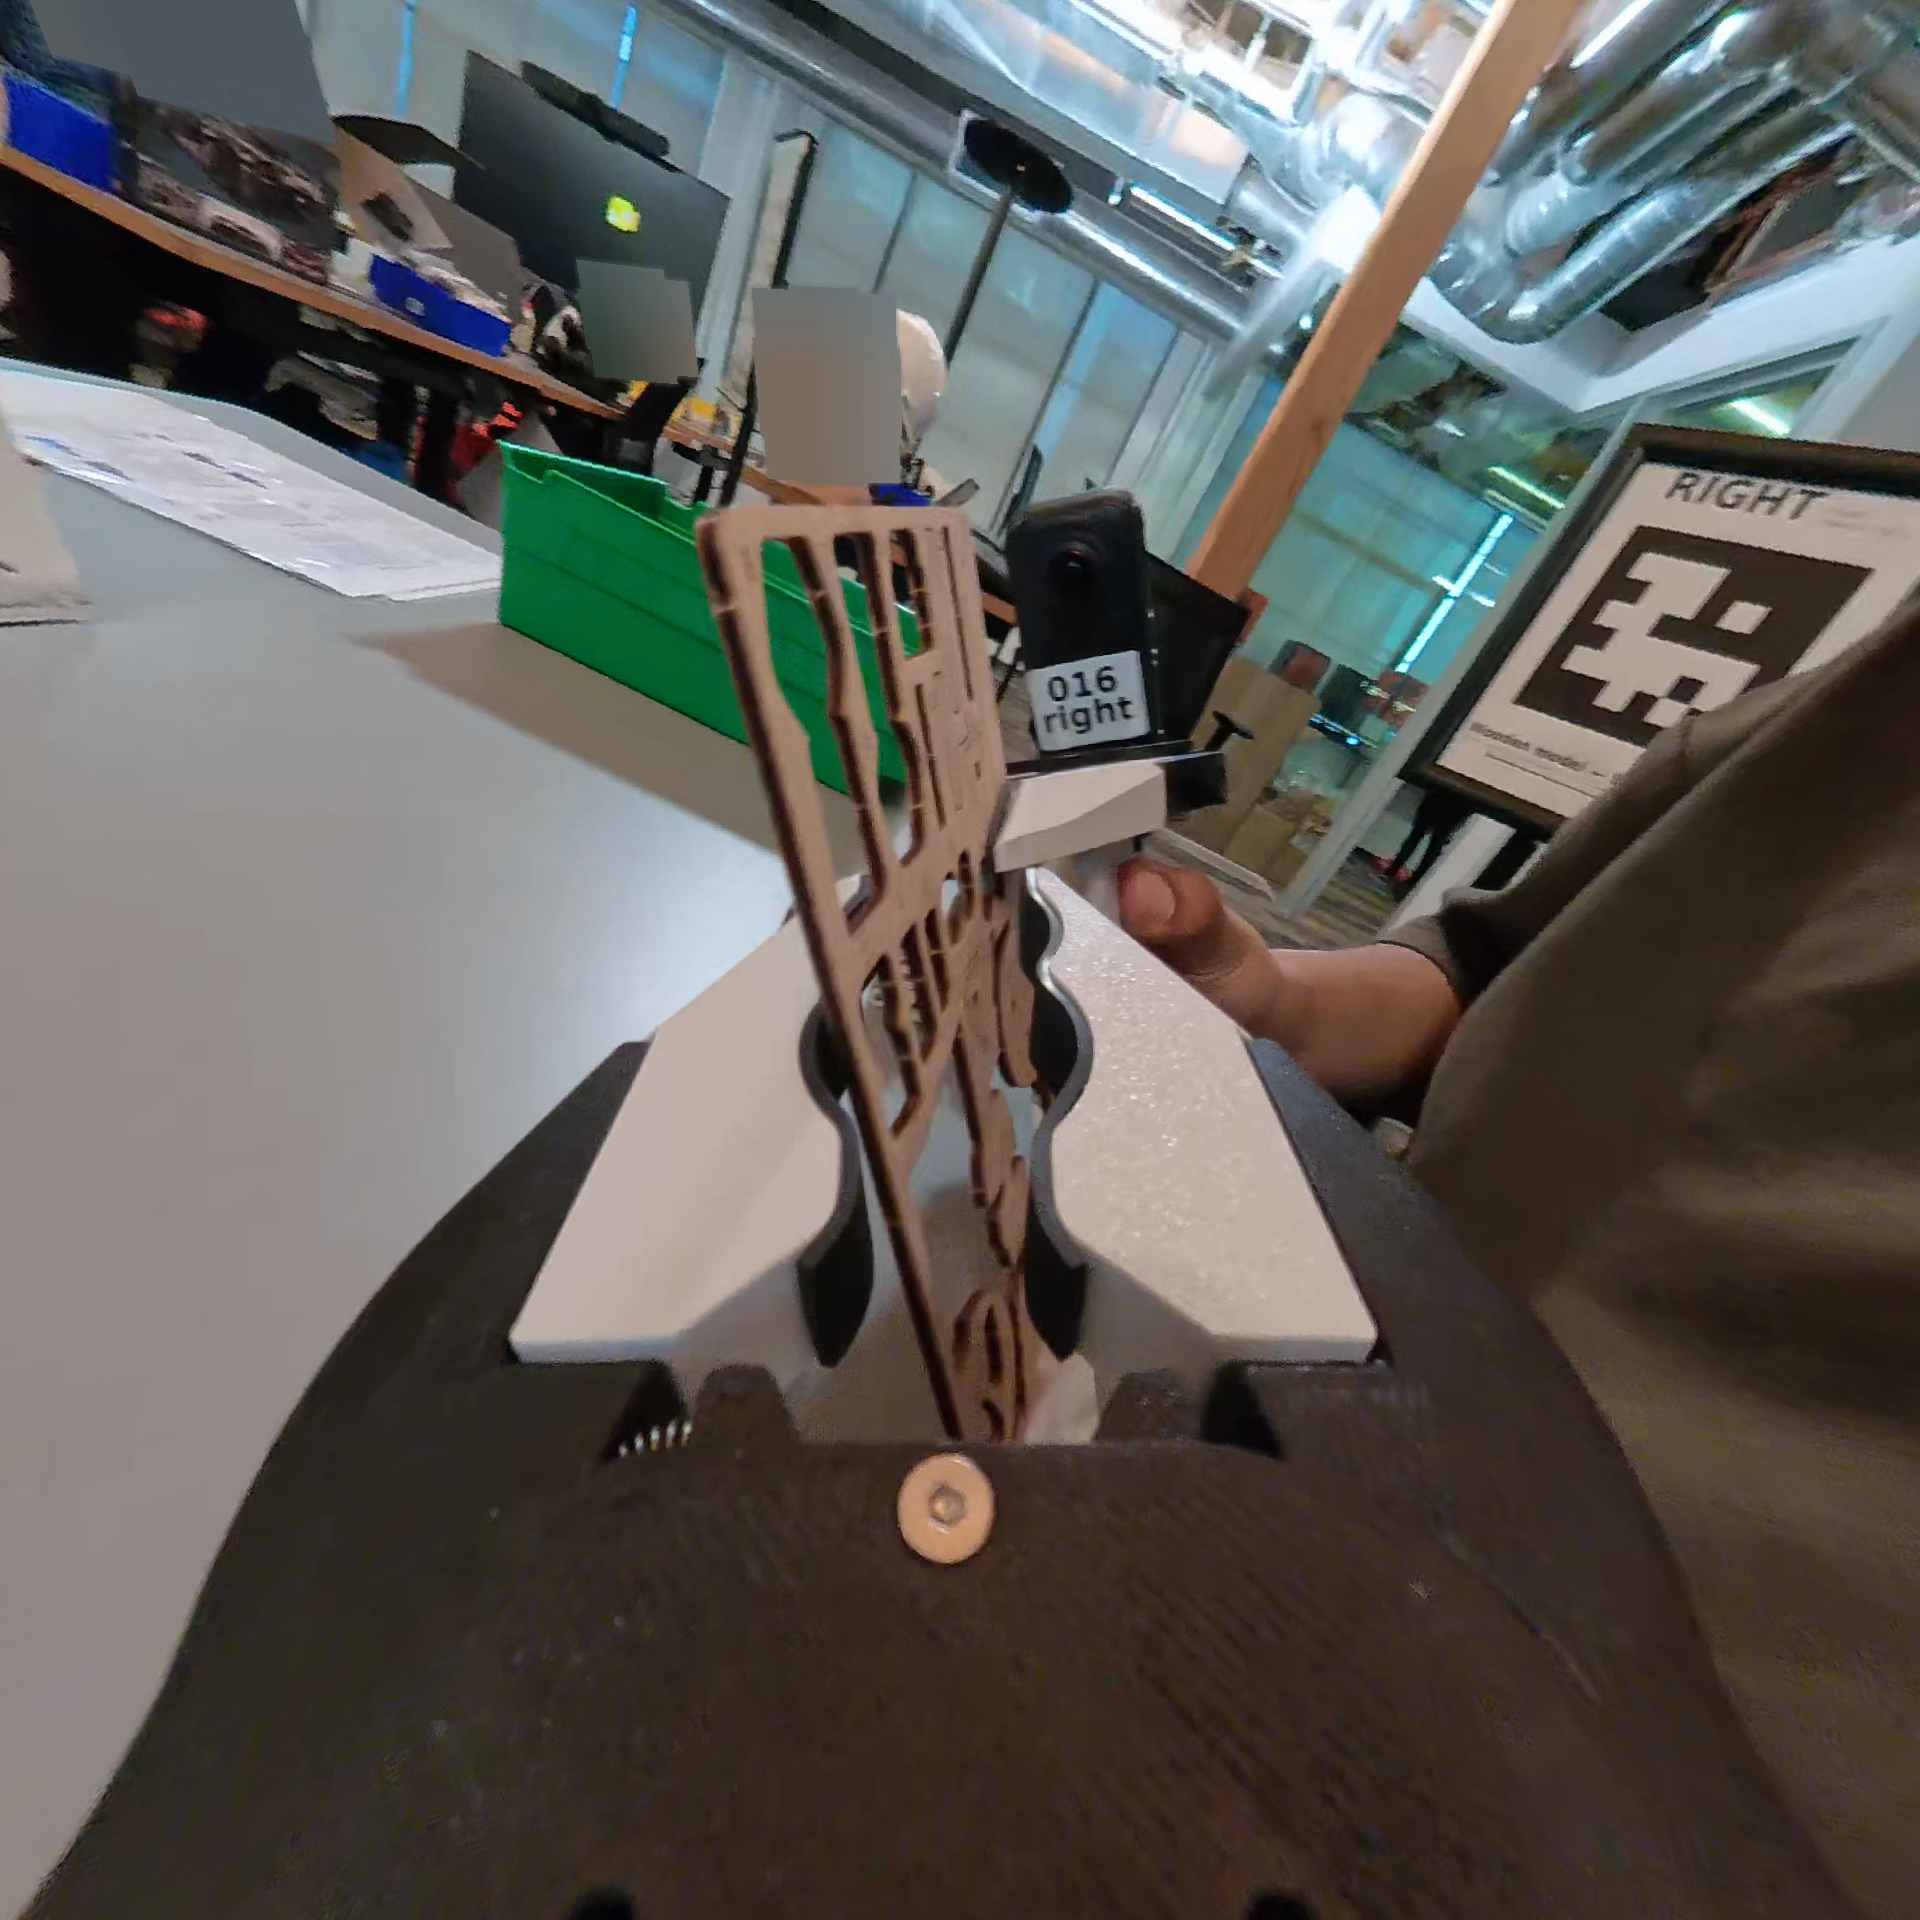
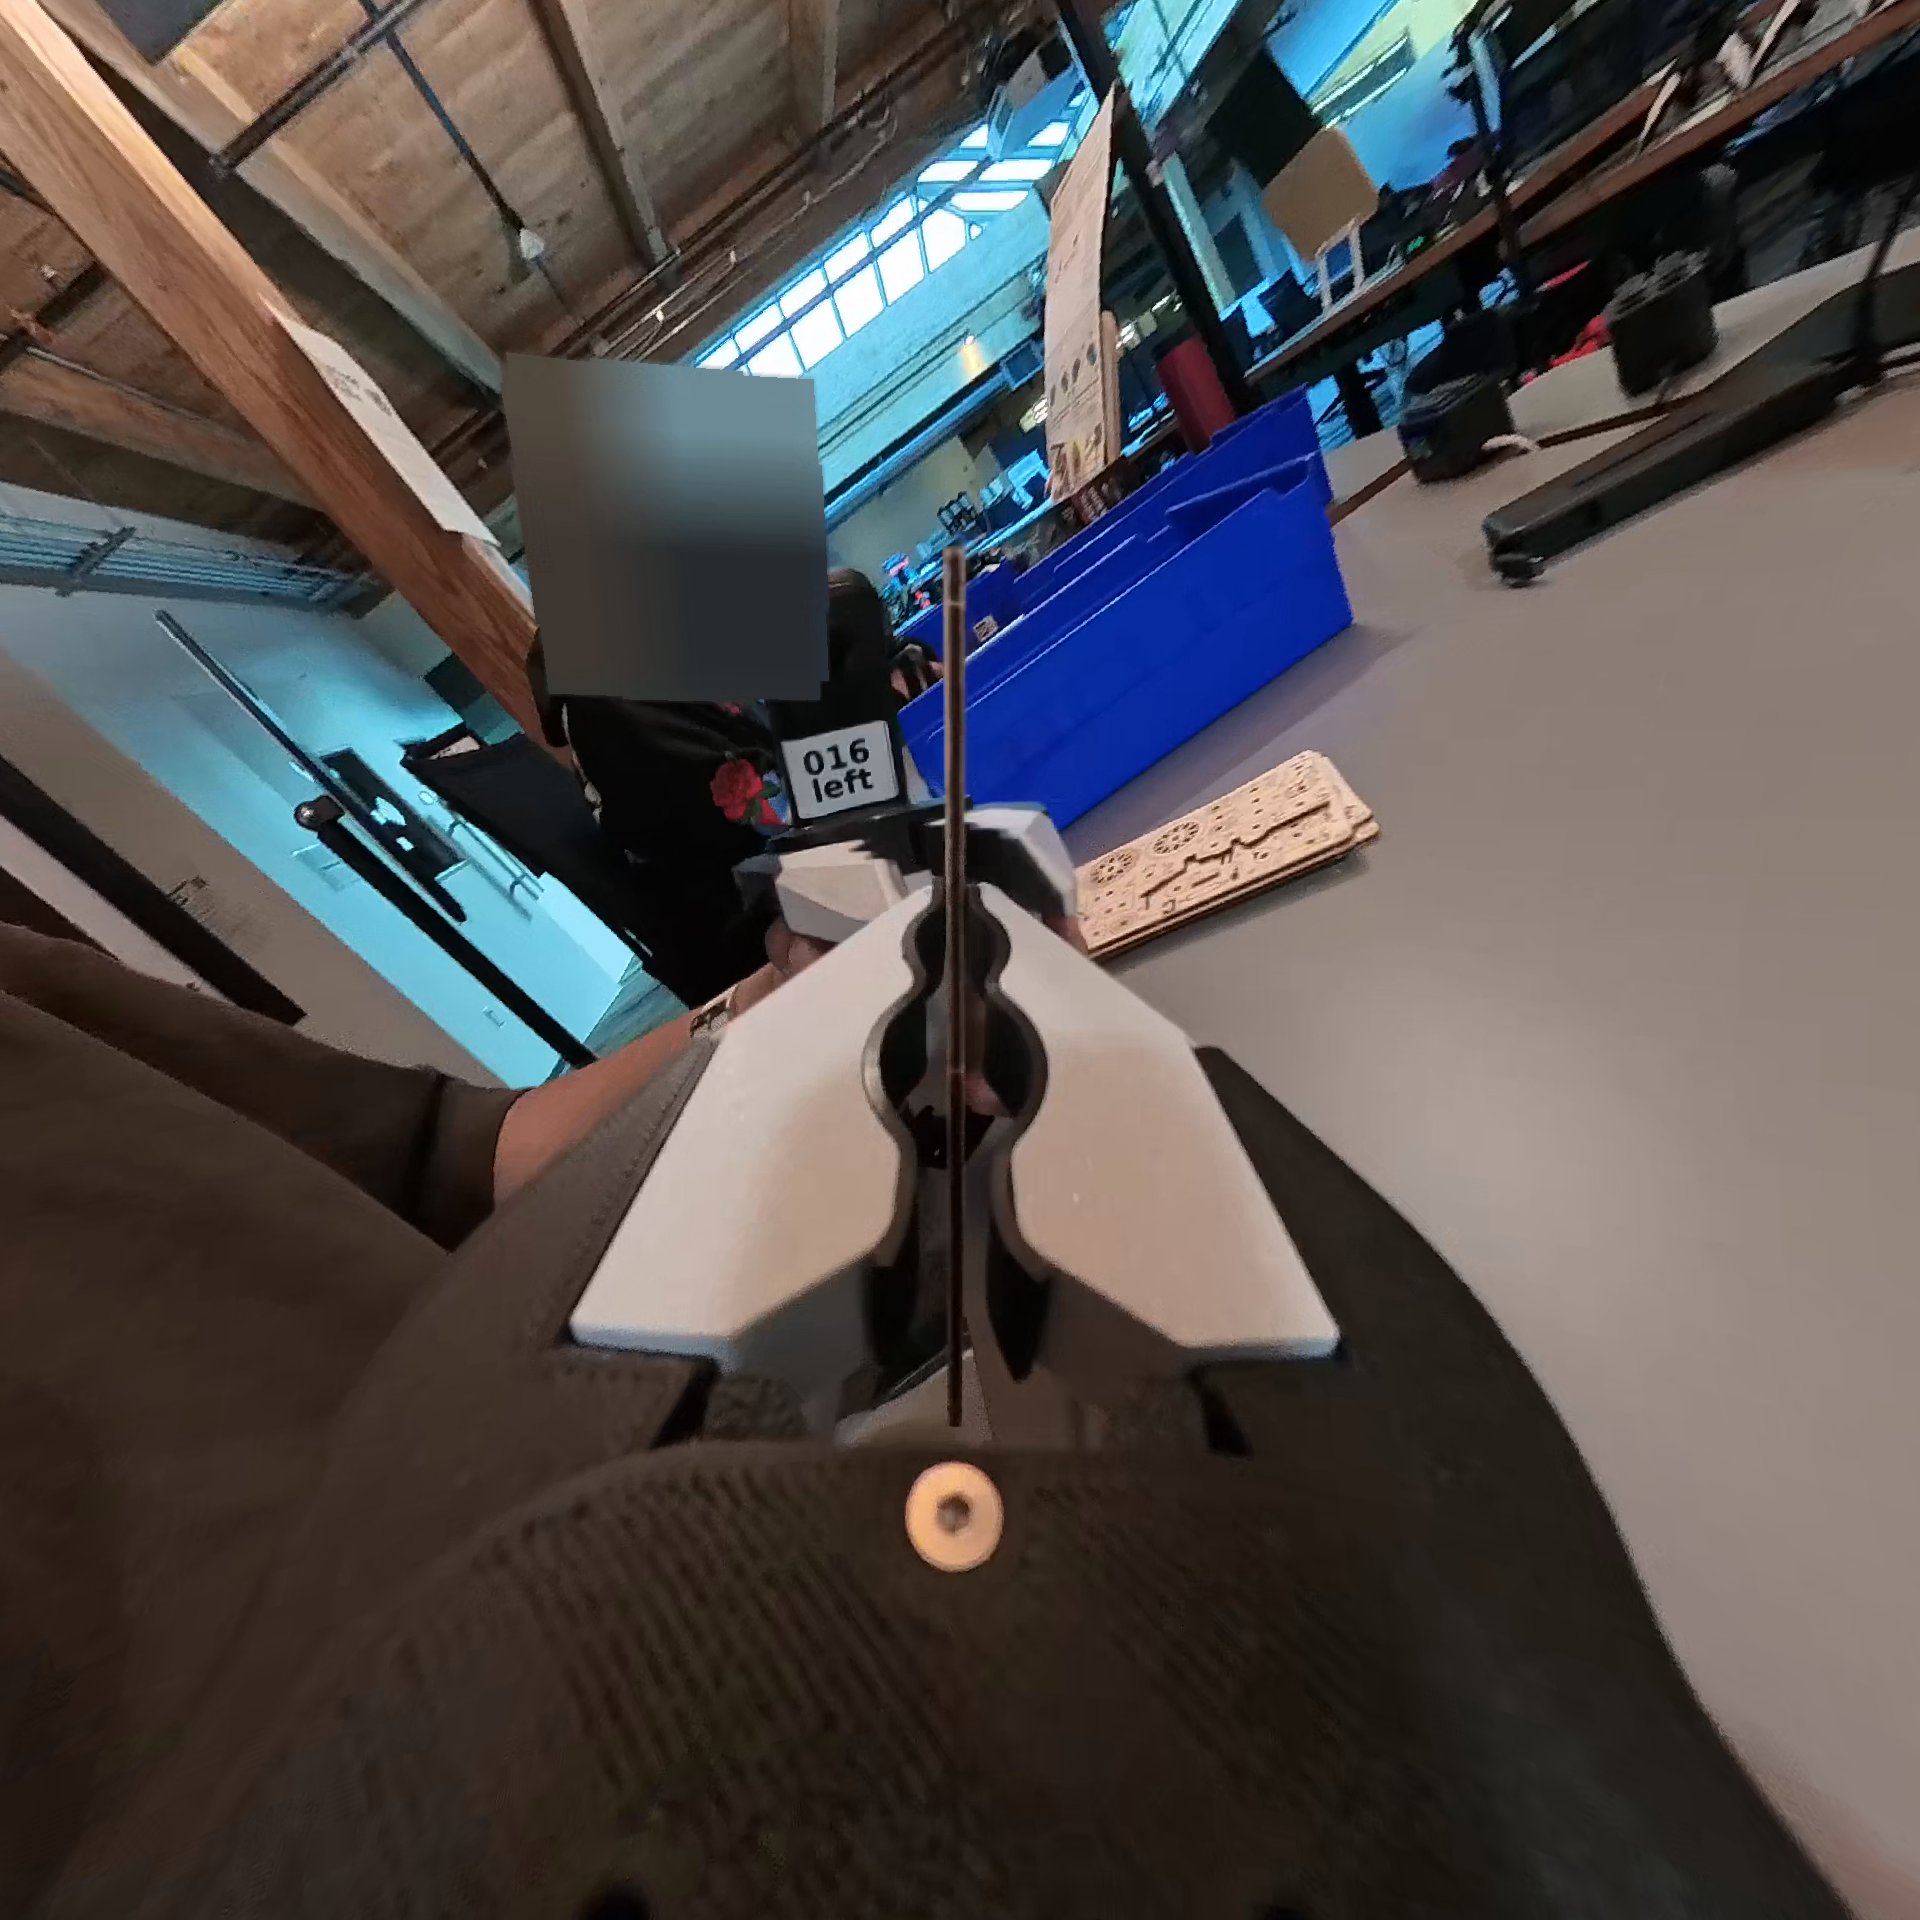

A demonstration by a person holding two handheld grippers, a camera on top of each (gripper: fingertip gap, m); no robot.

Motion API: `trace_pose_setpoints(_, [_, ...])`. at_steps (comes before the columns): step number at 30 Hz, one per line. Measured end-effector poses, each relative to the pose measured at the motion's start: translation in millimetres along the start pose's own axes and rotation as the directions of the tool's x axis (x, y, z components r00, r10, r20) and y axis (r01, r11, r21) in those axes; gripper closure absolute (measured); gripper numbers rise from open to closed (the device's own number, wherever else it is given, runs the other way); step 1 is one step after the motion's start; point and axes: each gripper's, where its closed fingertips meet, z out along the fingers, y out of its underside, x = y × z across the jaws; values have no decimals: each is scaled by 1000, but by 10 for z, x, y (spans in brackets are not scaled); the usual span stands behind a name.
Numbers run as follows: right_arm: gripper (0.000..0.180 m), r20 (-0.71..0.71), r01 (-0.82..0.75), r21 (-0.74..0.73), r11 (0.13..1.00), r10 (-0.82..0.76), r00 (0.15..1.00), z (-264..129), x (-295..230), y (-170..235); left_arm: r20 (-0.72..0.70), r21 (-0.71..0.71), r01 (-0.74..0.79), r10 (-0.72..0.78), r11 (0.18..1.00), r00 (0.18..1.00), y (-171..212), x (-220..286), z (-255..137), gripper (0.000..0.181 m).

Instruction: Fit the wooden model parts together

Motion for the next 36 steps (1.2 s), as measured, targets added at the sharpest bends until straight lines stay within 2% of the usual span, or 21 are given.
trace_pose_setpoints(2, [179,18,-4,-15,1000,4,1000,48,-32,32,-7,8,9,-9,1000,1000,6,37,-14,158])
trace_pose_setpoints(4, [179,32,-10,-11,1000,10,999,79,-53,26,34,34,13,-14,999,999,-23,8,-44,151])
trace_pose_setpoints(10, [179,77,-51,-12,999,51,996,180,-89,37,68,79,42,-47,996,997,-51,21,-154,154])
trace_pose_setpoints(16, [178,103,-54,-34,998,57,993,282,-114,68,63,111,52,-59,993,996,-70,67,-289,176])
trace_pose_setpoints(22, [174,108,-10,-54,998,16,994,370,-134,105,73,127,52,-62,991,995,-75,84,-391,181])
trace_pose_setpoints(24, [159,94,13,-53,999,-8,996,391,-123,102,80,145,51,-63,988,995,-99,84,-436,181])
trace_pose_setpoints(25, [152,39,40,-42,998,-38,999,396,-57,82,84,165,56,-70,985,994,-126,75,-471,181])
trace_pose_setpoints(27, [123,-115,149,10,989,-147,982,363,105,-35,93,205,79,-100,976,991,-175,39,-553,181])
trace_pose_setpoints(29, [96,-256,303,57,951,-280,925,291,187,-222,109,242,99,-129,965,986,-214,-13,-642,181])
trace_pose_setpoints(30, [94,-309,394,49,918,-361,880,260,184,-291,122,259,106,-142,960,982,-232,-44,-685,181])
trace_pose_setpoints(32, [106,-374,575,-5,818,-535,758,252,108,-368,151,284,109,-157,953,976,-254,-100,-758,181])
trace_pose_setpoints(34, [103,-435,719,-78,691,-672,599,273,51,-368,182,295,97,-155,951,971,-260,-144,-807,181])
trace_pose_setpoints(36, [97,-521,813,-105,573,-728,446,262,12,-354,195,302,90,-153,949,969,-268,-160,-831,181])
